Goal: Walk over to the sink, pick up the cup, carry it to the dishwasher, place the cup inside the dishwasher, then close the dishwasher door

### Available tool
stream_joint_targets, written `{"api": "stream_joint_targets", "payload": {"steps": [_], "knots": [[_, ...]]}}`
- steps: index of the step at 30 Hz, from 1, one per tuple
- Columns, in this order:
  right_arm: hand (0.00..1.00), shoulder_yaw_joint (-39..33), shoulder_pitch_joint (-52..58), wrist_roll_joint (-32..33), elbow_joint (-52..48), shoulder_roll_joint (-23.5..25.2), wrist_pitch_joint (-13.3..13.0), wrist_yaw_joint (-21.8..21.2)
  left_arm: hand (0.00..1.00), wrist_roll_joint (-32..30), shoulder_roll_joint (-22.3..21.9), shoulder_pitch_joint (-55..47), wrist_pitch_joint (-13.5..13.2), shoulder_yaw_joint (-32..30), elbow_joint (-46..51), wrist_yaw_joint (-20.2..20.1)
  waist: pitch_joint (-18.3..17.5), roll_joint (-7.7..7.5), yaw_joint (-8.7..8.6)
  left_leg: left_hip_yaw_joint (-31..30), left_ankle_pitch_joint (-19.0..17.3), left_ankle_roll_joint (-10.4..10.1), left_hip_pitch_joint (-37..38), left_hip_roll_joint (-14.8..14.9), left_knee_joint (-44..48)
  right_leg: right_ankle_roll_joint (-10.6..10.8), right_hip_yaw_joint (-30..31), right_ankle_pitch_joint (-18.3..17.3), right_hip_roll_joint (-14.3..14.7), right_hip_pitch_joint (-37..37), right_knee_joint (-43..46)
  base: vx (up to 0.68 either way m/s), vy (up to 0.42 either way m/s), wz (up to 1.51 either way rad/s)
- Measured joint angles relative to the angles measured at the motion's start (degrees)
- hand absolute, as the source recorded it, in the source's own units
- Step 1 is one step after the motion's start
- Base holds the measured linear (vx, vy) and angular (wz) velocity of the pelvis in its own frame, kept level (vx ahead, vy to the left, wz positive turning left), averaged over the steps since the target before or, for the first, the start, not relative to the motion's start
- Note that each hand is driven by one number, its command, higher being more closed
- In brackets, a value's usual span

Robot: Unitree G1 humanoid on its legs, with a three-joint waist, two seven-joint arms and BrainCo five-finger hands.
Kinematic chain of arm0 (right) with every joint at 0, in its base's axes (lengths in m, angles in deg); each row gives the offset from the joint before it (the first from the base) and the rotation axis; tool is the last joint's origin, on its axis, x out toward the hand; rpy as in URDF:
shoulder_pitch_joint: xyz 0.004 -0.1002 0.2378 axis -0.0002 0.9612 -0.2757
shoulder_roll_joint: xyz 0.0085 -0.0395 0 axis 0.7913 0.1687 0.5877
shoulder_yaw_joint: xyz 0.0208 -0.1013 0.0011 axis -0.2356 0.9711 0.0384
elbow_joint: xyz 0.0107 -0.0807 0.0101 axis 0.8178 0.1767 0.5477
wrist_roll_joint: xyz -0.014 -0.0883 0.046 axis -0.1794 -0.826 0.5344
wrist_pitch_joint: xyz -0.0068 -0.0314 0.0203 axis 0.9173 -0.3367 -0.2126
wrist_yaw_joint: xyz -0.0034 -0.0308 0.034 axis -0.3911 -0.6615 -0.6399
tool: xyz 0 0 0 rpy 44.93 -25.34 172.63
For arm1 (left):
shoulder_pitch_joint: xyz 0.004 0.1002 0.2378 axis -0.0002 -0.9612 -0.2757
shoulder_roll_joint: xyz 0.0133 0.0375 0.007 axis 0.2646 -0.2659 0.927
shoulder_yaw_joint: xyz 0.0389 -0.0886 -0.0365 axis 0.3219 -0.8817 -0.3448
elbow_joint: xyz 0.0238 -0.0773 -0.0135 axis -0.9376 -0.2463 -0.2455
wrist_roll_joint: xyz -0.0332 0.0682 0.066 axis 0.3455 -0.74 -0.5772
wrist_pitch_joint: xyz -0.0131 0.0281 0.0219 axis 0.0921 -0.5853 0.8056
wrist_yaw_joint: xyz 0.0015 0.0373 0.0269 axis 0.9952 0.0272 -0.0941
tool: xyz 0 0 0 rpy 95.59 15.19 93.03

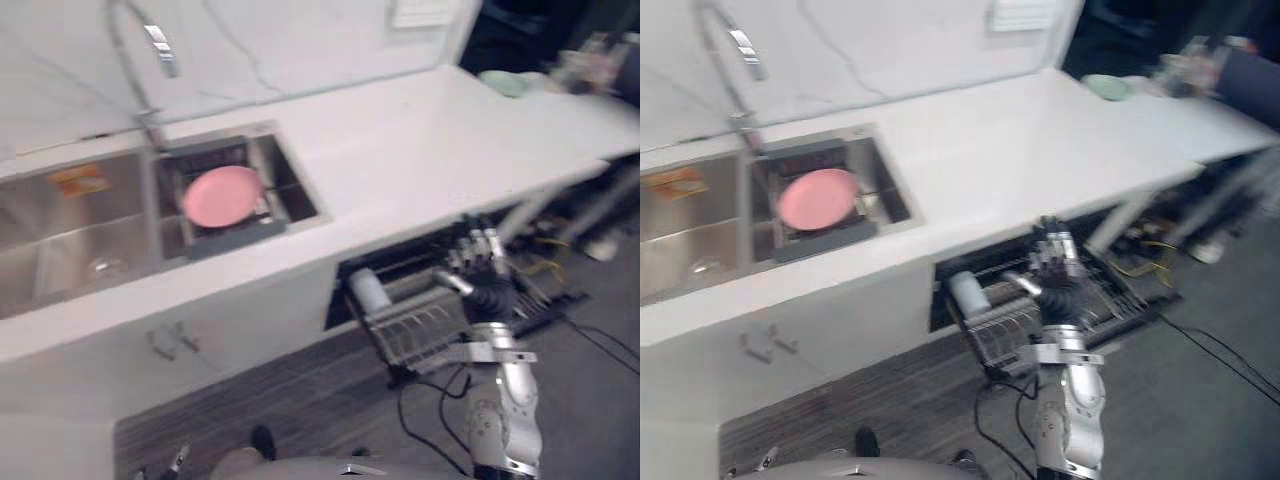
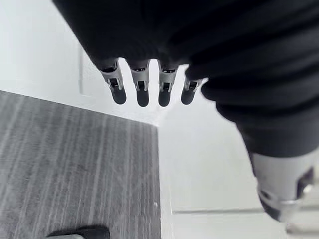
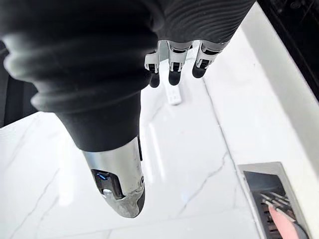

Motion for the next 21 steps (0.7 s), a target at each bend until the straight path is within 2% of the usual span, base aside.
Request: {"api": "stream_joint_targets", "payload": {"steps": [1, 3, 5, 6, 8, 9, 10, 11, 12, 13, 14, 15, 16, 17, 18, 19, 20, 21], "knots": [[0.0, -0.1, -0.2, 0.5, 0.0, -0.2, 0.0, 0.4, 0.0, -0.1, -0.2, -0.7, 0.0, 0.0, 0.0, 0.0, -0.1, 0.21, 0.0, -0.4, -0.1, 0.3, 0.4, -0.7, -0.2, 0.2, 0.0, -0.2, -0.6, 0.7, 0.3, 0.09, 0.217, 0.88], [0.0, 0.1, 0.3, 1.6, -0.3, 1.2, -0.3, 0.3, 0.0, -1.2, -0.3, -2.1, 0.3, -0.3, 0.0, -0.2, -0.2, -0.07, -0.22, -3.3, 1.6, 1.2, 3.6, -4.2, -6.3, 1.7, 0.1, -1.4, -2.6, 2.5, 0.8, 0.03, 0.205, 0.69], [0.0, 0.0, 0.4, 1.6, -0.3, 3.1, -0.3, 0.4, 0.0, -2.1, -0.5, -2.3, 0.7, -0.5, 0.0, -0.7, -0.2, -0.3, -0.35, -4.4, 2.5, 1.1, 5.0, -5.7, -9.6, 2.0, 0.0, -2.4, -3.8, 2.7, 2.6, -0.01, 0.153, 0.34], [0.0, 0.0, 0.7, 1.6, -0.3, 4.0, -0.3, 0.5, 0.0, -2.5, -0.4, -2.2, 0.9, -0.6, -0.1, -1.0, 0.0, -0.7, -0.38, -4.7, 1.7, 1.5, 5.2, -6.1, -9.6, 1.9, 0.0, -3.4, -4.7, 2.2, 4.7, -0.01, 0.128, 0.19], [0.0, 0.2, 1.9, 1.6, -0.3, 4.7, -0.4, 0.7, 0.0, -3.0, -0.2, -2.0, 1.0, -0.3, -0.4, -1.6, 0.3, -1.12, -1.08, -5.5, 1.1, 1.9, 5.5, -6.6, -9.6, 0.1, 0.1, -5.5, -7.2, 0.5, 12.0, 0.0, 0.07, 0.2], [0.0, 0.2, 3.2, 1.5, -0.3, 4.7, -0.9, 1.1, 0.0, -4.1, 0.5, -1.8, 0.9, 0.7, -1.1, -1.8, 0.3, -0.98, -1.71, -6.7, 1.0, 2.1, 5.7, -6.5, -9.6, -3.4, 1.4, -6.5, -8.6, -1.5, 18.1, 0.08, 0.053, 0.44], [0.0, 0.3, 4.4, 1.5, -0.3, 4.7, -1.3, 2.0, 0.0, -4.2, 1.5, -1.0, 0.9, 2.0, -1.6, -2.2, 0.4, -1.1, -2.68, -8.7, 1.1, 2.5, 5.5, -6.2, -9.6, -6.0, 6.5, -7.6, -9.0, -5.0, 24.1, 0.11, 0.03, 0.59], [0.0, 0.2, 5.0, 1.5, -0.3, 4.8, -1.4, 2.2, 0.0, -4.1, 1.9, -0.6, 1.0, 3.0, -1.6, -2.3, 0.4, -1.06, -3.42, -10.2, 1.2, 2.5, 5.4, -5.9, -9.6, -5.3, 10.5, -9.2, -7.9, -6.2, 25.3, 0.14, -0.024, 0.97], [0.0, 0.1, 6.4, 1.5, -0.5, 4.9, -1.7, 3.0, 0.0, -4.0, 3.5, 1.1, 1.1, 4.3, -1.6, -2.4, 1.0, -1.16, -5.03, -13.5, 1.7, 2.2, 5.1, -5.5, -9.6, -3.6, 17.7, -12.0, -4.1, -7.0, 24.3, 0.11, -0.064, 1.19], [0.0, 0.0, 7.5, 1.6, -0.8, 4.9, -2.0, 3.4, 0.0, -4.1, 4.9, 2.4, 1.2, 5.4, -1.6, -2.5, 1.2, -2.54, -5.71, -15.7, 2.1, 1.7, 4.5, -5.5, -9.6, -3.2, 22.7, -13.5, -1.6, -7.7, 21.7, 0.11, -0.071, 1.09], [0.0, 0.1, 7.7, 1.6, -0.8, 4.9, -2.2, 3.7, 0.0, -4.1, 5.4, 2.9, 1.3, 5.5, -1.7, -2.6, 1.2, -3.26, -5.72, -15.9, 2.2, 1.6, 4.6, -5.6, -9.6, -3.4, 23.5, -13.7, -0.9, -7.9, 20.5, 0.1, -0.068, 0.59], [0.0, 0.0, 7.6, 1.7, -1.4, 4.9, -2.9, 4.3, 0.0, -4.2, 6.2, 3.8, 1.7, 5.6, -2.1, -2.8, 1.2, -4.47, -4.97, -16.2, 2.6, 1.1, 4.7, -5.6, -9.6, -3.6, 24.1, -13.6, 0.1, -9.1, 18.3, 0.1, -0.066, 0.25], [0.0, 0.0, 7.5, 1.9, -2.9, 4.9, -3.7, 4.3, 0.0, -4.4, 6.5, 4.1, 1.8, 5.9, -2.2, -2.9, 1.1, -4.64, -5.11, -16.8, 2.6, 0.8, 4.7, -5.6, -9.5, -4.1, 24.2, -13.2, 0.5, -10.3, 16.5, 0.1, -0.064, 0.22], [0.0, 0.0, 7.5, 2.2, -3.7, 4.9, -4.3, 4.3, 0.0, -4.5, 6.5, 4.1, 1.7, 6.1, -2.1, -2.9, 1.2, -4.58, -5.24, -16.8, 2.5, 0.5, 4.8, -5.6, -9.3, -4.3, 24.4, -12.3, 0.6, -10.7, 15.4, 0.12, -0.061, 0.26], [0.0, 0.0, 7.3, 2.5, -4.8, 4.9, -5.1, 4.3, 0.0, -4.5, 6.6, 4.1, 1.7, 6.2, -2.2, -2.9, 1.3, -4.69, -5.39, -17.1, 2.4, 0.1, 5.4, -5.8, -9.3, -4.2, 25.7, -7.9, 0.6, -10.6, 13.0, 0.09, -0.046, 0.2], [0.0, 0.0, 7.3, 2.7, -5.1, 4.8, -5.3, 4.3, 0.0, -4.5, 6.5, 4.1, 1.7, 6.2, -2.4, -3.0, 1.3, -4.68, -5.54, -17.2, 2.3, -0.2, 5.7, -5.8, -9.4, -2.2, 26.0, -7.2, 0.7, -10.0, 12.8, 0.11, -0.086, 0.1], [0.0, 0.0, 7.0, 2.7, -5.2, 4.7, -5.9, 4.4, 0.0, -4.5, 6.4, 3.9, 1.6, 6.1, -2.5, -3.3, 0.9, -4.48, -5.29, -17.0, 1.8, -0.9, 6.3, -5.1, -9.6, -1.7, 26.1, -7.1, 1.6, -8.5, 11.5, 0.09, -0.114, -0.08], [0.0, 0.1, 6.5, 2.7, -5.2, 4.7, -6.2, 4.4, 0.0, -4.4, 6.0, 3.8, 1.6, 6.1, -2.5, -3.9, 1.0, -3.36, -5.12, -16.4, 1.6, -1.4, 6.6, -4.3, -9.6, -1.9, 26.3, -7.0, 2.5, -7.9, 10.0, 0.12, -0.139, -0.17]]}}
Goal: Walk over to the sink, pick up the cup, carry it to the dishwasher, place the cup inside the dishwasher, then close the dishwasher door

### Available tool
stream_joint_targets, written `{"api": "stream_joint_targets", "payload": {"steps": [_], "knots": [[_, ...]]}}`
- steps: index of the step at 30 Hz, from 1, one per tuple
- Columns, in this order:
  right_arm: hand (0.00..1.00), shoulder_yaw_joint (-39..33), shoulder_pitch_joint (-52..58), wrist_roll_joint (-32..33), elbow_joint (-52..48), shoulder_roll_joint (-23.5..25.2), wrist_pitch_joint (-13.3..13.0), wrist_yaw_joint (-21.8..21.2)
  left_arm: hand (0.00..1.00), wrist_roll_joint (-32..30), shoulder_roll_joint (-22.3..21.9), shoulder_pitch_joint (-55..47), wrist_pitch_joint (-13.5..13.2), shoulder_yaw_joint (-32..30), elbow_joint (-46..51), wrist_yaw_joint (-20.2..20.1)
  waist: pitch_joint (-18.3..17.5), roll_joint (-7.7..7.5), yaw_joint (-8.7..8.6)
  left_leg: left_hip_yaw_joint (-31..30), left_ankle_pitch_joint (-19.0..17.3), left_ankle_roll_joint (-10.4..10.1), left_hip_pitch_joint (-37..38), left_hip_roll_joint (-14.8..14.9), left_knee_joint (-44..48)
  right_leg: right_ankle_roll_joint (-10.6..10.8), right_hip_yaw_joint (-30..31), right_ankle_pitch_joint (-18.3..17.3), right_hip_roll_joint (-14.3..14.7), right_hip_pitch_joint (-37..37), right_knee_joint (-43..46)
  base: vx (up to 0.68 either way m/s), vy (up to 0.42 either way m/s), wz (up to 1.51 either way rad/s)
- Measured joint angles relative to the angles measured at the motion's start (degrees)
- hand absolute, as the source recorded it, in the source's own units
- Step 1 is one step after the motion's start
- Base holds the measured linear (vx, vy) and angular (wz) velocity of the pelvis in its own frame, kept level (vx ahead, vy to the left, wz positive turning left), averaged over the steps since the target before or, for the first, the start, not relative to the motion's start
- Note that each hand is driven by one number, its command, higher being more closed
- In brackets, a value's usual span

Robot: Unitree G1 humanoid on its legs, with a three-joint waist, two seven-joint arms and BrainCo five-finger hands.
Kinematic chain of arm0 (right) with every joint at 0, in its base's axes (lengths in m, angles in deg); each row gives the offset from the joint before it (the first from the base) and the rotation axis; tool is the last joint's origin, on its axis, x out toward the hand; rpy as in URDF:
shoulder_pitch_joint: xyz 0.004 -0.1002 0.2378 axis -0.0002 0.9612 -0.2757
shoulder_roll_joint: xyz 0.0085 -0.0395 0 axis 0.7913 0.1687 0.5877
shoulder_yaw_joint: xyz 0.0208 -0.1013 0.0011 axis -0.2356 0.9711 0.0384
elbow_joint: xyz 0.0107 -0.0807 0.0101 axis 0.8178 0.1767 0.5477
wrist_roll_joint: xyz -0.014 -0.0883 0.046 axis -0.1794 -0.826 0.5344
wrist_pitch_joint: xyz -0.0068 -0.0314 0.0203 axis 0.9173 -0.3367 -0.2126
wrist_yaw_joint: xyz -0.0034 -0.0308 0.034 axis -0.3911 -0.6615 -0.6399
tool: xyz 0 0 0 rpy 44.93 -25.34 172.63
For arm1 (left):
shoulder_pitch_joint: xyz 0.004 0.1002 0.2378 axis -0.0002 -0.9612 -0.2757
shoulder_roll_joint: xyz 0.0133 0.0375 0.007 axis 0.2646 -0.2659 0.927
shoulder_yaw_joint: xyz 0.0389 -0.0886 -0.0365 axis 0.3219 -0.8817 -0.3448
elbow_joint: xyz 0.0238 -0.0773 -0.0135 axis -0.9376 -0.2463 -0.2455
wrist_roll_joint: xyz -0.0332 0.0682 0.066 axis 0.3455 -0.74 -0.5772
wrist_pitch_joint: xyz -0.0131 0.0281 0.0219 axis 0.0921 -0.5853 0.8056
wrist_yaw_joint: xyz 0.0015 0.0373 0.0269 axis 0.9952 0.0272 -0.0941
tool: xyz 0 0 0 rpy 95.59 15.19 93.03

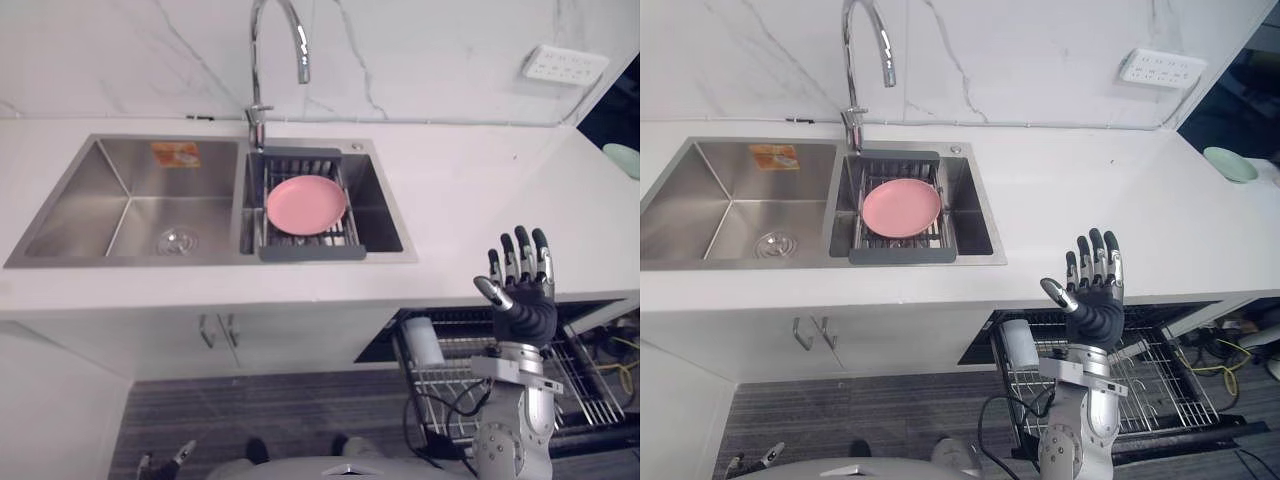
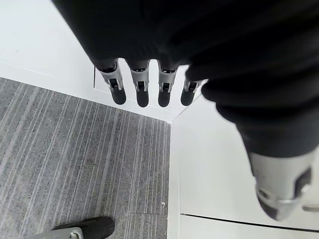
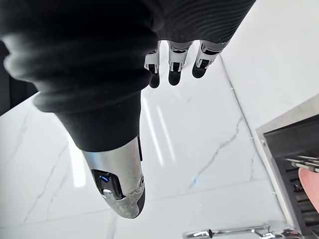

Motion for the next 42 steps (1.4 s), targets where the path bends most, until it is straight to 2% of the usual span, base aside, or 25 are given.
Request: {"api": "stream_joint_targets", "payload": {"steps": [4, 7, 12, 18, 22, 23, 24, 25, 26, 27, 28, 29, 31, 32, 33, 35, 37, 39, 42], "knots": [[0.0, 0.4, 0.0, -0.7, 0.0, -0.1, 0.0, 0.8, 0.0, 0.0, -2.2, 0.0, -0.1, -2.3, 0.0, -1.2, -0.4, 1.9, -0.16, 1.2, -0.3, -0.6, 0.9, 1.6, 0.0, -0.2, 0.1, 2.1, 2.1, 2.6, -4.4, 0.13, -0.091, -0.15], [0.0, 0.8, -0.1, -1.1, -0.9, 0.0, 0.0, 1.4, 0.0, -0.2, -2.1, 0.1, -0.9, -2.8, 0.1, -1.6, -0.8, 1.9, 0.22, 2.2, -0.9, -1.1, 1.5, 2.3, 0.0, -0.4, 1.2, 2.9, 3.0, 3.8, -6.4, 0.04, -0.039, -0.16], [0.0, 1.3, 0.1, -1.1, -1.2, -0.1, 0.0, 1.0, 0.0, -0.2, -1.8, -0.2, -1.2, -2.6, -0.2, -1.6, -1.0, 0.86, 0.07, 2.7, -1.1, -1.2, 1.9, 2.2, 0.0, -0.5, 2.3, 3.1, 3.2, 4.2, -7.3, 0.0, -0.012, -0.11], [0.0, 2.8, 0.4, 0.0, 0.8, -0.4, 0.0, -0.4, 0.0, -0.2, -1.3, -0.3, -2.4, -2.0, -2.2, -0.9, -1.2, 1.39, 0.29, 3.9, -1.1, -1.3, 3.0, 2.2, 0.0, -0.6, 3.4, 3.5, 3.6, 5.4, -8.2, -0.03, -0.011, -0.06], [0.0, 2.4, 0.7, 0.3, 0.8, -0.6, 0.1, -0.7, 0.0, -0.8, -1.6, -1.3, -2.9, -2.1, -2.6, -0.6, -1.2, 1.65, 0.53, 4.4, -2.8, -2.0, 2.6, 2.8, 1.6, -1.4, 4.3, 3.1, 4.1, 5.2, -8.4, -0.01, -0.026, -0.13], [0.0, 2.5, 1.2, 1.6, 0.5, -0.6, 0.1, -0.8, 0.0, -0.9, -2.0, -1.3, -3.4, -2.3, -2.9, 0.2, -1.0, 1.5, 0.57, 4.5, -6.0, -2.7, -0.4, 4.0, 7.9, -1.5, 4.3, 2.2, 4.2, 5.2, -8.3, 0.02, -0.063, -0.07], [0.0, 3.4, 2.4, 2.2, -1.2, -0.6, 0.1, -0.8, 0.0, -1.2, -2.7, -1.6, -3.8, -3.3, -2.9, 0.5, -0.8, 2.11, 1.29, 5.2, -9.9, -3.2, -3.8, 6.2, 15.9, -1.9, 4.3, 1.7, 5.1, 5.3, -8.3, 0.02, -0.069, -0.12], [0.0, 4.0, 3.1, 2.2, -2.4, -0.6, 0.1, -0.8, 0.0, -1.2, -3.1, -1.7, -3.9, -4.0, -2.9, 0.7, -0.5, 2.55, 1.57, 5.7, -11.2, -3.0, -5.8, 7.6, 21.3, -2.2, 4.2, 1.5, 5.4, 5.3, -8.2, 0.01, -0.064, -0.01], [0.0, 5.4, 4.1, 2.2, -4.5, -0.5, 0.0, -0.6, 0.0, -0.8, -3.9, -1.7, -4.0, -5.5, -2.6, 1.2, 0.0, 2.89, 1.39, 6.2, -11.7, -3.1, -11.6, 10.4, 34.1, -2.7, 3.8, 1.1, 5.8, 5.7, -7.8, 0.0, 0.0, 0.0], [0.0, 6.3, 4.5, 2.2, -5.9, -0.7, 0.0, -0.7, 0.0, -0.4, -4.5, -2.1, -4.0, -6.0, -2.2, 1.4, 0.4, 2.65, 1.88, 6.9, -11.9, -4.7, -15.0, 12.6, 41.9, -3.0, 3.8, 1.2, 5.8, 6.7, -7.7, 0.06, 0.009, 0.02], [0.0, 6.8, 4.2, 2.1, -6.9, -0.7, 0.0, -0.6, 0.0, 0.6, -5.2, -2.4, -3.8, -6.0, -2.1, 1.3, 0.5, 3.6, 2.51, 7.5, -13.3, -5.2, -15.7, 13.2, 42.2, -2.7, 3.8, 0.8, 5.6, 8.1, -7.9, 0.09, 0.048, -0.07], [0.0, 6.7, 4.0, 2.1, -6.9, -0.7, -0.1, -0.6, 0.0, 0.6, -5.5, -2.5, -3.6, -6.0, -2.0, 1.3, 0.5, 3.92, 2.7, 7.9, -13.7, -5.1, -15.7, 13.2, 40.8, -2.4, 3.8, 0.5, 5.3, 8.6, -7.9, 0.1, 0.108, 0.02], [0.0, 6.7, 3.6, 2.1, -6.8, -0.8, -0.1, -0.5, 0.0, 0.5, -5.9, -3.0, -3.5, -6.0, -1.0, 1.3, 0.5, 4.15, 2.92, 9.0, -12.7, -4.8, -15.3, 11.8, 31.7, -1.1, 3.9, -0.7, 3.7, 9.7, -7.4, 0.1, 0.148, 0.01], [0.0, 6.8, 3.7, 2.1, -6.8, -1.2, 0.0, -0.4, 0.0, 0.4, -6.3, -3.3, -3.6, -6.1, -1.0, 1.3, 0.5, 4.39, 3.33, 8.8, -8.5, -3.9, -14.6, 10.9, 26.9, -0.3, 4.3, -1.4, 3.1, 9.7, -6.9, 0.15, 0.212, -0.19], [0.0, 7.4, 3.9, 2.0, -6.8, -1.0, 0.1, -0.3, 0.0, 0.4, -6.7, -3.9, -3.7, -6.6, -0.8, 1.3, 0.4, 4.16, 3.89, 9.5, -6.6, -1.8, -12.7, 8.5, 23.8, 0.0, 5.8, -2.2, 1.7, 9.8, -6.7, 0.22, 0.228, -0.2], [0.0, 9.0, 3.5, 2.0, -8.1, -1.1, 0.0, -0.4, 0.0, 0.4, -6.4, -4.4, -4.3, -6.7, 0.7, 1.8, 0.4, 2.83, 3.85, 10.6, -7.6, -0.4, -12.2, 6.5, 23.6, 0.4, 6.8, -2.4, -0.1, 9.5, -6.6, 0.22, 0.172, -0.1], [0.0, 10.3, 3.0, 2.0, -8.6, -0.9, 0.1, -0.6, 0.0, 0.5, -6.6, -4.4, -4.6, -7.6, 1.2, 2.2, 1.0, 2.01, 4.88, 12.2, -9.4, 1.6, -12.1, 6.4, 25.8, 1.0, 8.4, -2.3, -0.8, 9.7, -6.8, 0.17, 0.149, -0.23], [0.0, 10.2, 2.0, 1.7, -9.4, -1.0, 0.1, -0.6, 0.0, 0.5, -7.0, -4.6, -4.5, -8.3, 1.2, 2.6, 0.8, 1.92, 5.05, 13.2, -11.7, 1.8, -11.8, 6.7, 27.9, 1.9, 10.1, -1.7, -1.1, 10.2, -7.0, 0.16, 0.123, -0.35], [0.0, 9.6, 2.0, 1.7, -9.4, -0.9, 0.1, -1.7, 0.0, 0.5, -6.3, -4.4, -4.5, -8.9, 0.8, 2.6, -0.4, 0.95, 4.65, 14.0, -13.8, 1.4, -10.5, 5.5, 27.3, 2.0, 11.8, -1.7, -2.3, 10.5, -6.9, 0.14, 0.101, -0.17]]}}
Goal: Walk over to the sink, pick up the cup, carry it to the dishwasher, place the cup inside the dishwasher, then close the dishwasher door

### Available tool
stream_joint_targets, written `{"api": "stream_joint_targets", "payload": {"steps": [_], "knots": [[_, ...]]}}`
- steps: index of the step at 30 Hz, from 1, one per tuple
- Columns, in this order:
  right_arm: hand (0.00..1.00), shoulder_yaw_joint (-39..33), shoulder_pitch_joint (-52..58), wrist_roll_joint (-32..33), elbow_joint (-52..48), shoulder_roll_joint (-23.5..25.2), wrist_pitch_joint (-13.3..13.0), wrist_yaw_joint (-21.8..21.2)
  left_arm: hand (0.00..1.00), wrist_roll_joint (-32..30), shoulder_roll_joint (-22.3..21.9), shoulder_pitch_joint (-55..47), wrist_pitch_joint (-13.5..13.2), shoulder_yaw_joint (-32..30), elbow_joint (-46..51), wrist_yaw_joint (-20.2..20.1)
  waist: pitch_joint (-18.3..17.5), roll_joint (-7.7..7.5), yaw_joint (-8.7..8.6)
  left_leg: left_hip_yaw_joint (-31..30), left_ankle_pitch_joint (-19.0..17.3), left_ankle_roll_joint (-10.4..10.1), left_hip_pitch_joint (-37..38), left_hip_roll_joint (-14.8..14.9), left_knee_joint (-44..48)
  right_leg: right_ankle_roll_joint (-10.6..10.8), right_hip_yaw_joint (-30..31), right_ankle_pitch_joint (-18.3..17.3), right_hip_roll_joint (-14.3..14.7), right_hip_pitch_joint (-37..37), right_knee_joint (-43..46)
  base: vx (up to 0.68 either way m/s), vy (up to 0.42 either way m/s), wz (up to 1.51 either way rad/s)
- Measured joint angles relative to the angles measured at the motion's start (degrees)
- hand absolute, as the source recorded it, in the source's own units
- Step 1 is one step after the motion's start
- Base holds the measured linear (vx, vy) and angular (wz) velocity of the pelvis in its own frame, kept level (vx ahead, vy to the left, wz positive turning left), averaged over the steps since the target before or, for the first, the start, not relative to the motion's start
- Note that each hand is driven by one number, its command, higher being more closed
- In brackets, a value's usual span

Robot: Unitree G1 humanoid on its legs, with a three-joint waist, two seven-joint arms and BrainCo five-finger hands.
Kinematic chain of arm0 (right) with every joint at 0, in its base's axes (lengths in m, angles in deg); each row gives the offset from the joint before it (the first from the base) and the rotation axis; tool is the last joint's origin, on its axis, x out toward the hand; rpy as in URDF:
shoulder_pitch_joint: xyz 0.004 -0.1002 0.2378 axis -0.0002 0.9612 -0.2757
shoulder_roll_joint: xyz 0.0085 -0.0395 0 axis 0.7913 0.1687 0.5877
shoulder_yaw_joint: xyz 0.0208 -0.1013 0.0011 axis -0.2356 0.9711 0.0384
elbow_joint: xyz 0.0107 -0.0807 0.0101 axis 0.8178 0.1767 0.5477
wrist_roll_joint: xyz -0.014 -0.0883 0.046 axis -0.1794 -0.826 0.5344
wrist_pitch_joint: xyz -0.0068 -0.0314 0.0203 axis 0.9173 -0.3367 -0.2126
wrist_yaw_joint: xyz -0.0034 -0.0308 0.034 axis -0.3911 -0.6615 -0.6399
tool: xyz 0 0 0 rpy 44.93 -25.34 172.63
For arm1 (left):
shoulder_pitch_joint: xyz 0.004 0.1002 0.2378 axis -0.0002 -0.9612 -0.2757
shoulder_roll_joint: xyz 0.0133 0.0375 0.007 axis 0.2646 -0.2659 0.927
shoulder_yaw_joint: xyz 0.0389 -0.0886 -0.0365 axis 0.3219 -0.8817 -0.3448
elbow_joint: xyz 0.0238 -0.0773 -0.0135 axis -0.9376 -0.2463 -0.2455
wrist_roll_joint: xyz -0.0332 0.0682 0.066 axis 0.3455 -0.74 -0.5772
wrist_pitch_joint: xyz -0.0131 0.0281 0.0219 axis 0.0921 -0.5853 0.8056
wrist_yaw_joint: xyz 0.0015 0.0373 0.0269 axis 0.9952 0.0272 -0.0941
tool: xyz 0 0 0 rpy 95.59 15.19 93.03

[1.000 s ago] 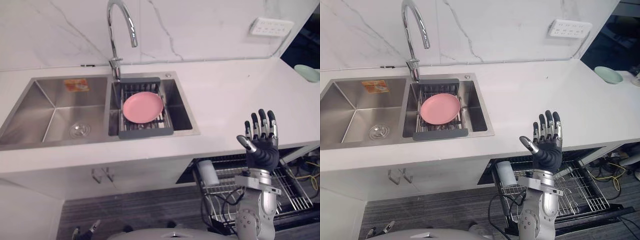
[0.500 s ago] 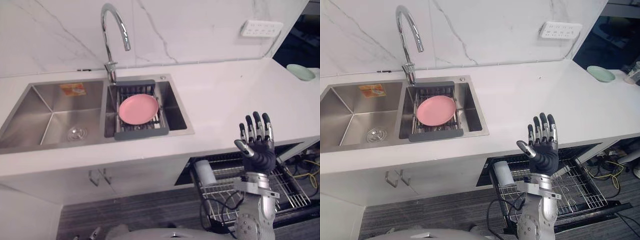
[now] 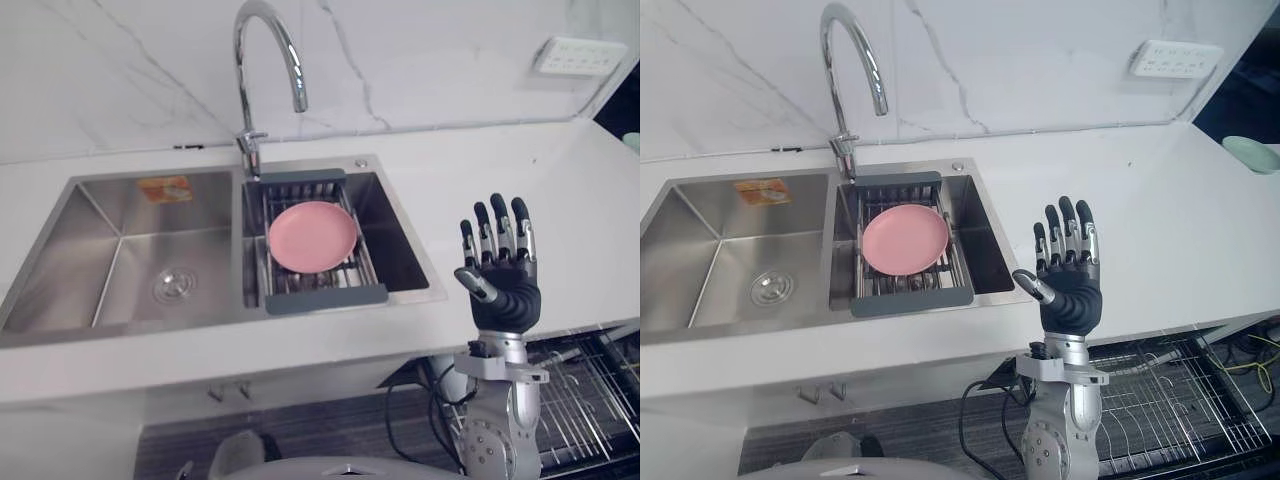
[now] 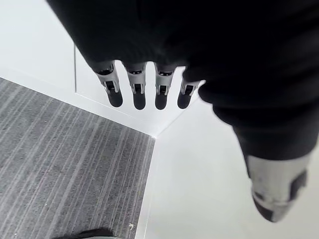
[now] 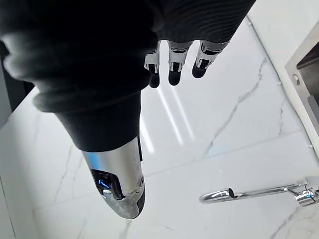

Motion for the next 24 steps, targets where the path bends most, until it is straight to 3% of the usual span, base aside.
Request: {"api": "stream_joint_targets", "payload": {"steps": [4, 8, 10, 11, 12, 13, 16, 22, 23, 24], "knots": [[0.0, -1.8, -0.2, -0.4, 0.7, 0.0, 0.0, 0.0, 0.0, -0.2, 1.6, 2.6, 0.0, 0.3, -1.2, 0.0, -1.4, -0.92, -0.52, -0.7, 0.4, 0.7, 2.6, -1.8, -2.8, 0.0, -0.1, 0.0, -0.8, -0.9, 4.8, 0.13, 0.056, 0.11], [0.0, -1.5, -4.8, -0.7, 2.9, 0.0, 0.0, -0.1, 0.0, -1.2, 3.2, 4.2, 0.2, 2.1, -2.0, 0.0, -2.4, -1.23, -2.35, -0.3, 1.4, 0.5, 4.1, -1.9, -5.7, 1.1, -0.7, -0.6, -1.1, -9.5, 20.0, 0.08, 0.024, -0.1], [0.0, -0.6, -6.8, -0.9, 6.0, 0.0, 0.1, -0.1, 0.0, -1.3, 4.6, 4.4, 0.4, 3.8, -2.0, 0.0, -2.8, -2.17, -2.51, -1.7, 1.7, 0.5, 4.1, -1.6, -5.6, 0.4, -2.5, -2.2, -1.2, -11.9, 21.0, 0.09, -0.054, -0.39], [0.0, -0.3, -7.4, -1.7, 7.0, 0.0, 0.0, -0.4, 0.0, -2.3, 5.2, 5.2, 0.6, 4.1, -2.0, -0.1, -2.7, -2.53, -2.92, -2.5, 1.7, 0.4, 4.0, -1.4, -5.6, -0.4, -4.1, -3.0, -0.7, -13.2, 19.2, 0.04, -0.122, -0.16], [0.0, -0.3, -7.3, -2.2, 7.5, -0.1, 0.0, -0.7, 0.0, -3.0, 6.0, 6.0, 0.6, 5.2, -2.0, -0.1, -2.7, -2.8, -3.38, -2.8, 1.9, 0.1, 4.0, -1.7, -5.3, -2.0, -6.1, -0.8, -0.5, -13.8, 15.6, 0.03, -0.144, 0.01], [0.0, -0.4, -7.3, -2.5, 7.8, -0.5, -0.1, -0.8, 0.0, -3.8, 6.6, 6.7, 0.7, 5.7, -2.1, -0.1, -2.9, -3.0, -3.66, -4.4, 1.8, -0.3, 4.0, -2.4, -5.0, -1.1, -7.5, -0.2, -0.3, -13.6, 14.2, 0.02, -0.138, 0.11], [0.0, -1.3, -7.5, -2.2, 9.3, -2.4, -0.2, -0.9, 0.0, -4.5, 5.7, 7.4, 1.6, 6.0, -2.0, -0.1, -2.6, -1.54, -3.37, -7.5, 1.8, -1.0, 4.3, -2.3, -5.6, 0.9, -7.9, 1.7, 0.6, -9.7, 6.9, -0.01, -0.078, -0.07], [0.0, -2.7, -7.5, -1.8, 9.9, -3.0, -0.1, -0.8, 0.0, -5.7, 5.7, 6.7, 2.6, 6.1, -2.0, 0.2, -2.1, -2.07, -3.28, -7.4, 4.4, -1.4, 5.9, -2.3, -9.8, -0.1, -7.8, 5.6, 2.2, -6.7, -0.8, -0.07, -0.042, -0.04], [0.0, -2.7, -8.4, -1.7, 12.0, -3.0, 0.0, -2.4, 0.0, -6.9, 6.5, 6.3, 2.8, 9.2, -4.2, 1.7, -0.9, -1.68, -1.69, -7.0, 11.1, -0.9, 10.6, -5.4, -21.6, 0.5, -8.0, 8.9, 1.6, -5.1, -5.6, -0.03, -0.014, -0.05], [0.0, -2.7, -8.4, -1.7, 12.0, -3.0, 0.0, -2.4, 0.0, -6.9, 6.5, 6.3, 2.8, 9.2, -4.2, 1.7, -0.9, -1.68, -1.69, -7.0, 11.1, -0.9, 10.6, -5.4, -21.6, 0.5, -7.9, 8.9, 1.6, -5.1, -5.6, 0.0, 0.0, 0.0]]}}
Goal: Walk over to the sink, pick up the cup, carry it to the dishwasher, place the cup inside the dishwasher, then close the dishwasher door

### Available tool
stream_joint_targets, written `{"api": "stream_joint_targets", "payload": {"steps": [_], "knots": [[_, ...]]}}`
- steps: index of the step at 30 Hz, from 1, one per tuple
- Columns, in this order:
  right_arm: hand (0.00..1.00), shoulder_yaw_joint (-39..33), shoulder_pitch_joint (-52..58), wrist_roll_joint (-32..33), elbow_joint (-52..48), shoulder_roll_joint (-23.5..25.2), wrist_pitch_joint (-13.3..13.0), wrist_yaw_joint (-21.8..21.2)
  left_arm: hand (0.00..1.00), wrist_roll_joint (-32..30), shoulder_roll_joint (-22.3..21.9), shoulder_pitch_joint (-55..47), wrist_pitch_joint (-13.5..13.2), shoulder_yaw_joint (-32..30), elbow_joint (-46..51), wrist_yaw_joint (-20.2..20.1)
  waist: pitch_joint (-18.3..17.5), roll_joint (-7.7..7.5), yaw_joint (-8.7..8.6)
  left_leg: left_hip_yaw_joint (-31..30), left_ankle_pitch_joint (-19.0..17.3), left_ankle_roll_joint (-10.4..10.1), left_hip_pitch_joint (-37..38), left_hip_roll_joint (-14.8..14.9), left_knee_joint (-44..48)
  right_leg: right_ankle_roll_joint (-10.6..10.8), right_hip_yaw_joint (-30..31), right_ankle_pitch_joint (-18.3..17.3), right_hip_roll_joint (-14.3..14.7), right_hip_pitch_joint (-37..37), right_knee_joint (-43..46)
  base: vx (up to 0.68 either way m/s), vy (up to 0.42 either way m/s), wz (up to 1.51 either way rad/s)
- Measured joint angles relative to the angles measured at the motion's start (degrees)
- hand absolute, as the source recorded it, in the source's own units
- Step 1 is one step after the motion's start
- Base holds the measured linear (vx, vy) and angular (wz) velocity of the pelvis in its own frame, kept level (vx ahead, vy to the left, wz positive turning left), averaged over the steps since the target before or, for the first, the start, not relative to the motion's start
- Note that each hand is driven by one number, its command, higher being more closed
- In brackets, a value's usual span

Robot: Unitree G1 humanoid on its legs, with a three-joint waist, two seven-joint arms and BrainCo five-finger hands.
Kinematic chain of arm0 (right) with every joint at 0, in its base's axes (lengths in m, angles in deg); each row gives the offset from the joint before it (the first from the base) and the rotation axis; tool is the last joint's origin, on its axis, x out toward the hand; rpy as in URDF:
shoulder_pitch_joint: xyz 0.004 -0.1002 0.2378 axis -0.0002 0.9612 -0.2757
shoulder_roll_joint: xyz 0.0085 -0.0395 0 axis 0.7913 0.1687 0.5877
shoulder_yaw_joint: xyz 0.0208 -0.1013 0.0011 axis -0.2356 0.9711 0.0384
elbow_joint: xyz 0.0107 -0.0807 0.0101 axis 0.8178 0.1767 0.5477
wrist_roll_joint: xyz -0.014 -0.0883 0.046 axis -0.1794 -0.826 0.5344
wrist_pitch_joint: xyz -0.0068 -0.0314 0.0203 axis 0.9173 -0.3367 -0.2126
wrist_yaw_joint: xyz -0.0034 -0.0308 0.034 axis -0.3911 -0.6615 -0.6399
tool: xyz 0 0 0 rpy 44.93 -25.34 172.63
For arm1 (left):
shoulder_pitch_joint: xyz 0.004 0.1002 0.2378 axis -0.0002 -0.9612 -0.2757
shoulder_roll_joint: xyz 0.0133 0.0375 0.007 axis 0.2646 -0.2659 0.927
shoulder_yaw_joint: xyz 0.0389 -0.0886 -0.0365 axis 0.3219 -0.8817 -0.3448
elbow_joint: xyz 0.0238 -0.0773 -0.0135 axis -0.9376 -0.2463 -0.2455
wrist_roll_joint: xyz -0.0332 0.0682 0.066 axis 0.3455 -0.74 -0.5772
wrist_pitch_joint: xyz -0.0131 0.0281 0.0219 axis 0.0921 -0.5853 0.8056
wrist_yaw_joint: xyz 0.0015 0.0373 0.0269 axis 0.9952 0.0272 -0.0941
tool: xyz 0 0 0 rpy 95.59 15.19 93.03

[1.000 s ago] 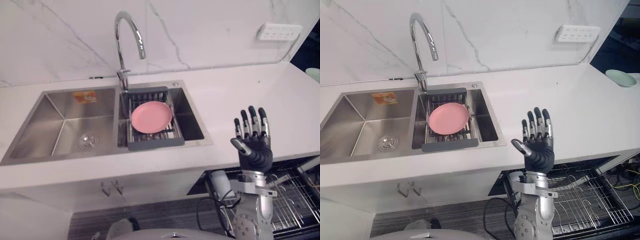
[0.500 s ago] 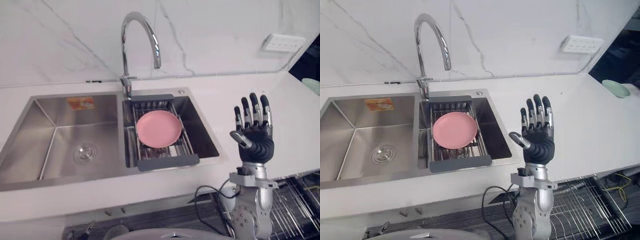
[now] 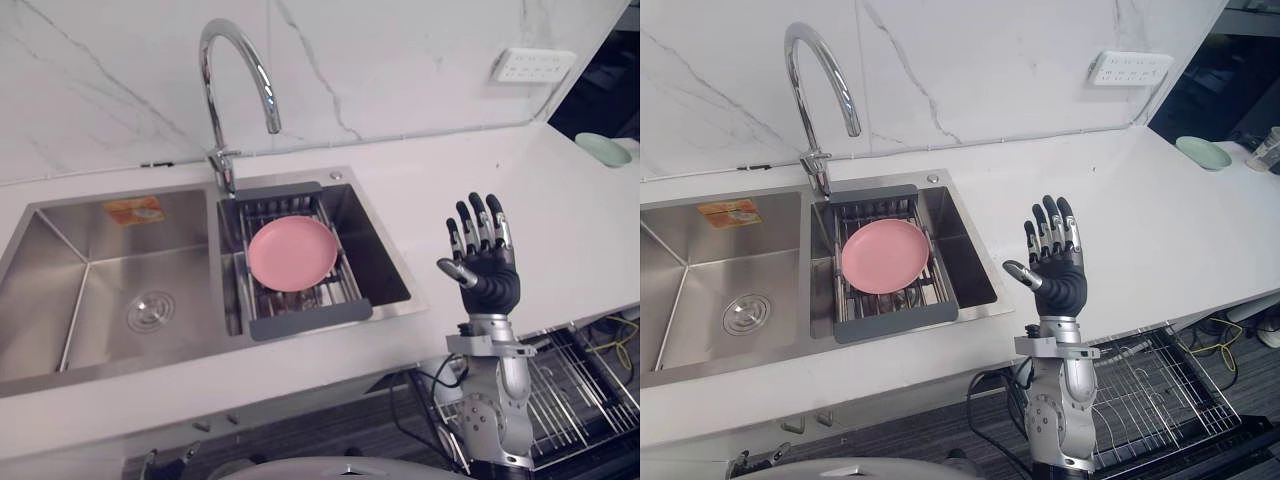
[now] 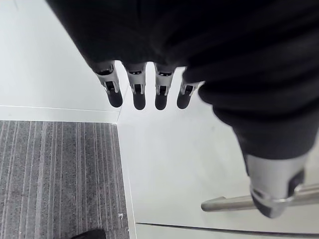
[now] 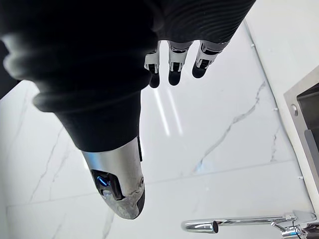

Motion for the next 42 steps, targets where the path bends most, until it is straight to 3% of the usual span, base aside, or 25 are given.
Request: {"api": "stream_joint_targets", "payload": {"steps": [7, 10, 12, 15, 16, 19, 22, 28, 33, 38, 42], "knots": [[0.0, 0.0, -0.4, -0.5, -0.1, -0.6, 0.5, 0.2, 0.0, 0.3, 0.0, -0.1, 0.0, -0.5, 0.1, -1.0, 0.0, 0.01, 0.38, -0.3, 1.2, 0.1, -0.3, -0.1, -2.2, 0.0, -1.2, -0.6, -0.8, -1.6, 1.5, 0.0, 0.003, 0.04], [0.0, 0.0, -1.6, -2.5, -0.2, -1.9, 2.8, 0.7, 0.0, 2.3, 0.1, -0.3, 0.0, -1.3, 0.1, -3.5, -0.1, -0.44, 0.46, -0.3, 1.7, 0.2, -0.2, -0.3, -3.2, 0.2, -2.0, -0.8, -1.1, -1.9, 2.0, 0.0, 0.005, 0.06], [0.0, 0.3, -2.9, -7.1, -0.4, -3.2, 4.6, 2.3, 0.0, 4.2, 0.3, -0.3, 0.1, -1.4, 0.0, -5.2, -0.3, -0.72, 0.49, -0.2, 1.9, 0.3, -0.1, -0.3, -3.5, 0.2, -3.2, -0.8, -1.3, -1.9, 2.0, 0.0, -0.002, 0.02], [0.0, 1.2, -4.9, -20.8, -0.5, -6.5, 7.7, 5.1, 0.0, 7.2, 1.2, -0.1, 0.9, -1.4, 0.0, -8.9, -0.8, -1.41, 0.6, -0.3, 2.2, 0.2, 0.1, -0.2, -4.1, 0.4, -4.8, -0.7, -1.2, -1.9, 1.9, 0.0, -0.012, 0.03], [0.0, 2.0, -5.7, -28.7, -0.8, -8.2, 8.7, 6.4, 0.0, 8.1, 1.4, -0.1, 1.6, -1.6, 0.0, -10.2, -0.9, -1.59, 0.61, -0.3, 2.2, 0.2, 0.2, -0.2, -4.1, 0.5, -4.8, -0.5, -1.2, -1.8, 1.9, 0.0, -0.024, -0.07], [0.0, 3.0, -6.8, -42.3, -0.8, -11.0, 9.9, 7.5, 0.0, 8.8, 1.5, 0.0, 2.7, -2.0, -0.1, -11.7, -1.0, -1.59, 0.27, -0.1, 2.2, 0.1, 1.3, -0.2, -4.6, 0.4, -4.7, 0.0, -1.0, -0.9, 1.7, -0.01, -0.014, -0.07], [0.0, 3.4, -6.9, -52.1, -0.8, -13.1, 10.0, 7.2, 0.0, 9.1, 1.6, 0.0, 3.9, -2.6, -0.3, -11.8, -1.6, -1.9, 0.06, 0.0, 2.2, 0.1, 1.8, -0.3, -5.1, 0.2, -4.7, 0.3, -1.0, -0.7, 1.6, -0.05, -0.005, -0.05], [0.0, 9.7, -9.7, -63.9, -0.4, -17.6, 10.0, 3.4, 0.0, 8.0, 1.5, 0.2, 4.9, -3.6, -0.7, -11.9, -2.2, -1.97, -0.24, -0.1, 2.3, -0.6, 1.5, -0.2, -5.5, 0.0, -4.8, 0.1, -1.0, -1.0, 1.9, -0.07, -0.017, 0.0], [0.0, 13.9, -12.7, -68.5, 2.2, -19.1, 9.0, 1.6, 0.0, 7.1, 1.4, 0.5, 5.0, -3.6, -0.9, -12.4, -2.8, -1.46, -0.05, -1.5, 3.0, -0.4, 1.0, -0.3, -5.6, 0.0, -6.2, 0.0, -0.9, -0.9, 1.7, -0.04, -0.026, 0.14], [0.0, 19.2, -16.0, -72.7, 10.4, -19.9, 7.2, 1.6, 0.0, 6.7, 1.4, 1.0, 5.2, -3.7, -1.2, -13.0, -2.9, -1.34, 1.31, -2.4, 3.7, 0.1, 0.3, -0.4, -5.6, 0.0, -7.2, 0.1, -0.6, -0.8, 1.1, -0.03, -0.025, 0.1], [0.0, 22.0, -18.7, -73.2, 16.0, -20.4, 6.2, 1.6, 0.0, 5.8, 1.4, 1.3, 5.6, -3.7, -1.2, -13.4, -3.1, -1.32, 1.79, -3.2, 4.2, 0.1, -0.4, -0.4, -5.6, 0.0, -8.0, 0.4, -0.5, -0.7, 0.4, -0.01, -0.018, 0.12]]}}
